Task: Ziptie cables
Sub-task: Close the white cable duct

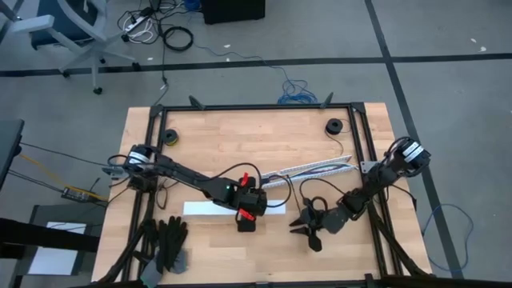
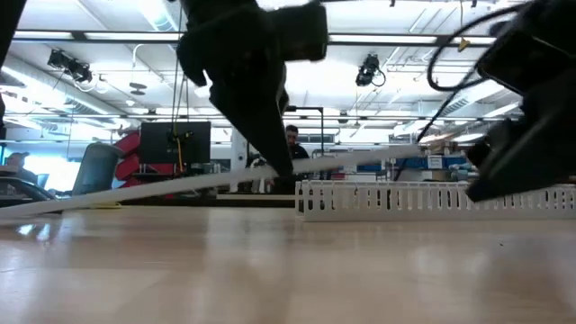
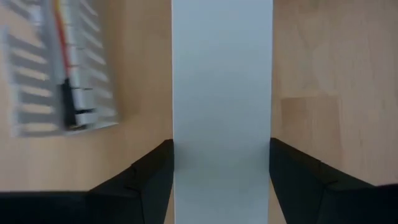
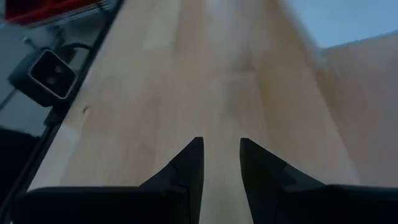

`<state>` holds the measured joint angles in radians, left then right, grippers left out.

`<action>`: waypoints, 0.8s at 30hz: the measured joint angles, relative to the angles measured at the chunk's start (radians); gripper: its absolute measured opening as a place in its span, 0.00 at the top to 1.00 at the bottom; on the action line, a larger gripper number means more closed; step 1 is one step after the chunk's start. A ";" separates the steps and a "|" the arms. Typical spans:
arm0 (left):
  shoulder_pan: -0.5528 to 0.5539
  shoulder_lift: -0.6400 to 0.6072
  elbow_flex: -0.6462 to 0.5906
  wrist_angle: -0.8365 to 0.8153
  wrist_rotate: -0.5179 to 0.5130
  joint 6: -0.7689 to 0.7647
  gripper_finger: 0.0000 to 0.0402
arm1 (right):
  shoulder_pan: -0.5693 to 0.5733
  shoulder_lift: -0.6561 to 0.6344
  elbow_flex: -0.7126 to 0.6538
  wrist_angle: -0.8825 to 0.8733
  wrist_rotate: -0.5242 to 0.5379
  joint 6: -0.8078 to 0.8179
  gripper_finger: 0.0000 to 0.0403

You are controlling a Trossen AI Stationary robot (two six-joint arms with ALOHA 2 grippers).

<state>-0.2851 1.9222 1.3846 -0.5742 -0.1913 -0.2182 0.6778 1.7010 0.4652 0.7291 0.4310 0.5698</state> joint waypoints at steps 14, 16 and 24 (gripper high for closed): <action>0.078 -0.066 0.001 -0.166 -0.112 0.056 0.46 | -0.344 -0.376 0.009 -0.493 -0.198 -0.238 0.85; 0.092 -0.066 0.001 -0.195 -0.112 0.054 0.46 | -0.401 -0.401 0.026 -0.568 -0.248 -0.273 0.85; 0.119 -0.066 0.001 -0.286 -0.110 0.025 0.46 | -0.556 -0.393 0.121 -0.620 -0.351 -0.425 0.86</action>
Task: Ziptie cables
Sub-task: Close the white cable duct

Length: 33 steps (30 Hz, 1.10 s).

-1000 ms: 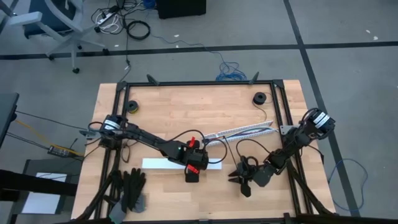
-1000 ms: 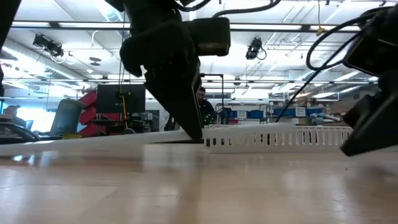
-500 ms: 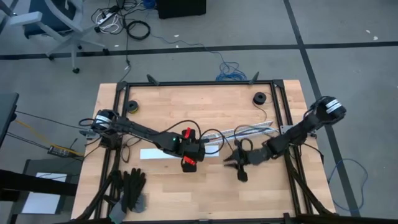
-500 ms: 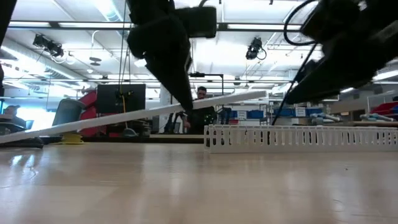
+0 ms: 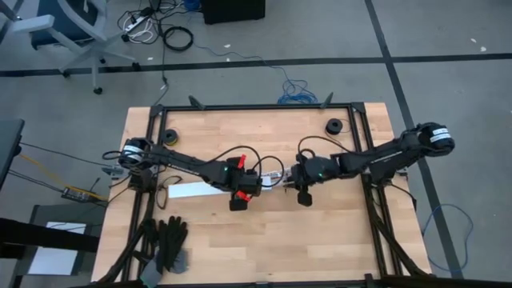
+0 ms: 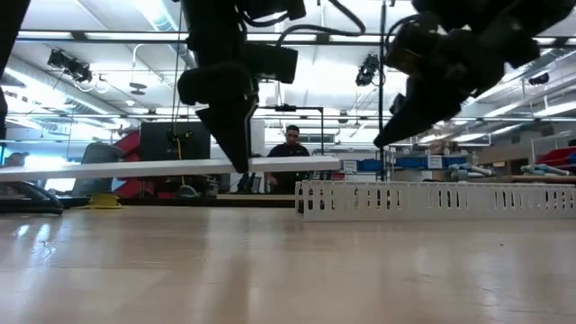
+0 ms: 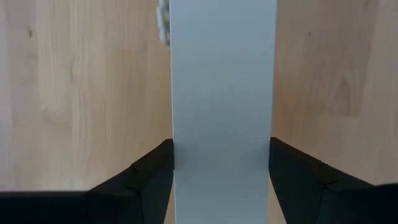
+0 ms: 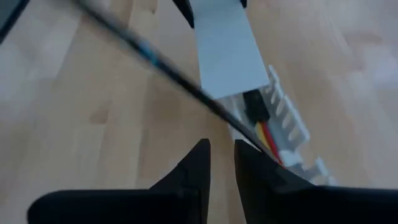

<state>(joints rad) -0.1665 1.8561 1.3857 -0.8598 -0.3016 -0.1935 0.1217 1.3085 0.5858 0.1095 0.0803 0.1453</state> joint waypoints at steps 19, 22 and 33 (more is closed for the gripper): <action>0.001 0.000 -0.017 0.010 0.018 -0.090 0.46 | -0.185 0.145 0.171 -0.124 -0.209 -0.237 0.86; 0.001 0.000 -0.017 -0.002 0.009 -0.099 0.46 | -0.207 0.116 0.171 -0.142 -0.211 -0.252 0.86; -0.001 -0.128 -0.169 0.026 0.005 -0.161 0.46 | -0.223 0.104 0.171 -0.194 -0.233 -0.280 0.86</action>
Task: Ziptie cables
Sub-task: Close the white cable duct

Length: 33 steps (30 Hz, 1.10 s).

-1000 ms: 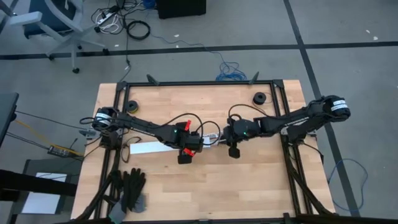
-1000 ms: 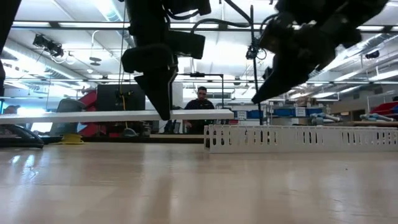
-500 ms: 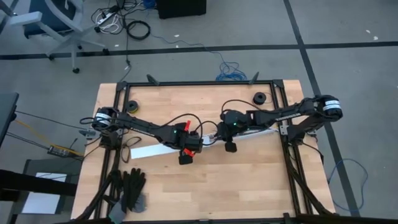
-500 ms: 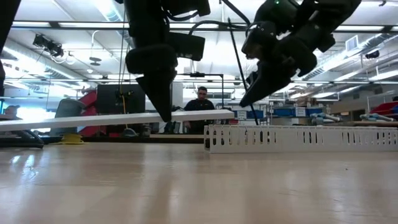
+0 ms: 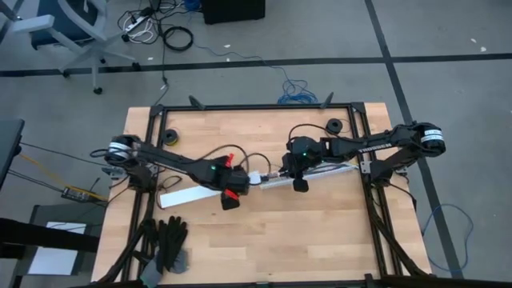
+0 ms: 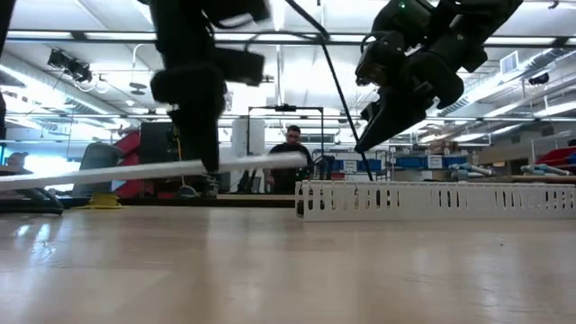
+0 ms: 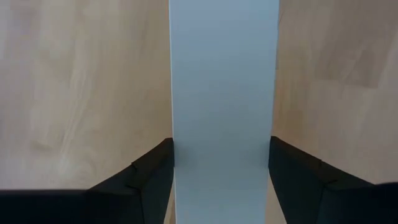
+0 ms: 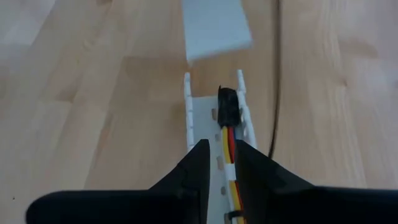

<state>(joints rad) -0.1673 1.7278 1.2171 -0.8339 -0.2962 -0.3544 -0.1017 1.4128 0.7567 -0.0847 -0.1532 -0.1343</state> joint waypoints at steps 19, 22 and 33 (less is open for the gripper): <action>0.023 -0.234 -0.176 0.149 0.051 -0.100 0.46 | -0.032 0.006 0.000 0.119 0.002 -0.113 0.84; 0.023 -0.234 -0.176 0.139 0.067 -0.097 0.46 | -0.032 0.021 -0.001 0.121 0.001 -0.114 0.80; 0.023 -0.195 -0.174 0.124 0.103 -0.035 0.46 | 0.019 0.127 0.066 0.132 -0.013 -0.080 0.54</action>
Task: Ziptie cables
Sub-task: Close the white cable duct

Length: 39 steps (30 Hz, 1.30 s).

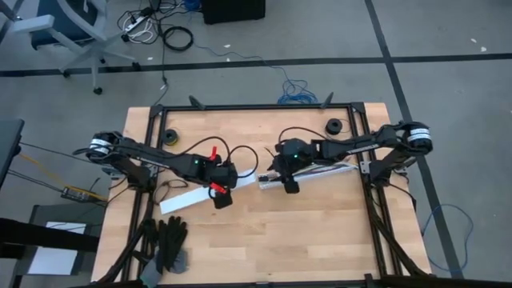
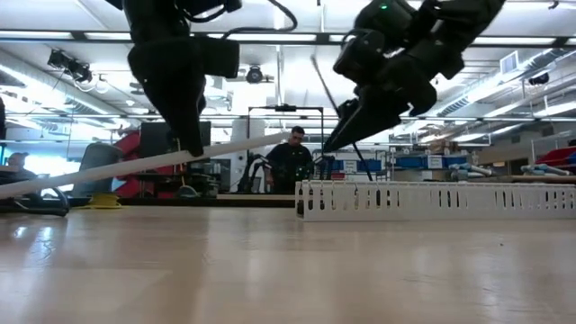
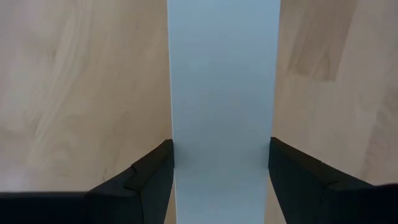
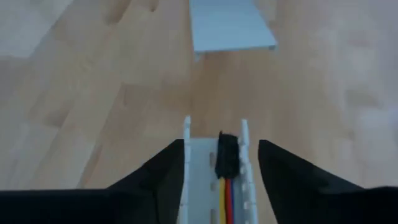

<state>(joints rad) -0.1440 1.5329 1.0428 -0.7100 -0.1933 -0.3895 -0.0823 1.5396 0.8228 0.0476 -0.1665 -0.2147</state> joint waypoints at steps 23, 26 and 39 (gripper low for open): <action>0.000 0.073 -0.001 -0.012 -0.003 0.020 0.46 | 0.009 0.179 0.210 -0.257 -0.011 -0.091 0.46; 0.000 0.076 0.000 0.004 -0.007 0.021 0.46 | 0.006 0.179 0.210 -0.252 -0.011 -0.092 0.46; 0.019 0.076 0.000 0.036 -0.011 0.038 0.46 | 0.006 0.201 0.210 -0.189 -0.051 -0.042 0.46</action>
<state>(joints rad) -0.1253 1.6093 1.0428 -0.6740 -0.2046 -0.3510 -0.0761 1.7405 1.0330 -0.1414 -0.2178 -0.2562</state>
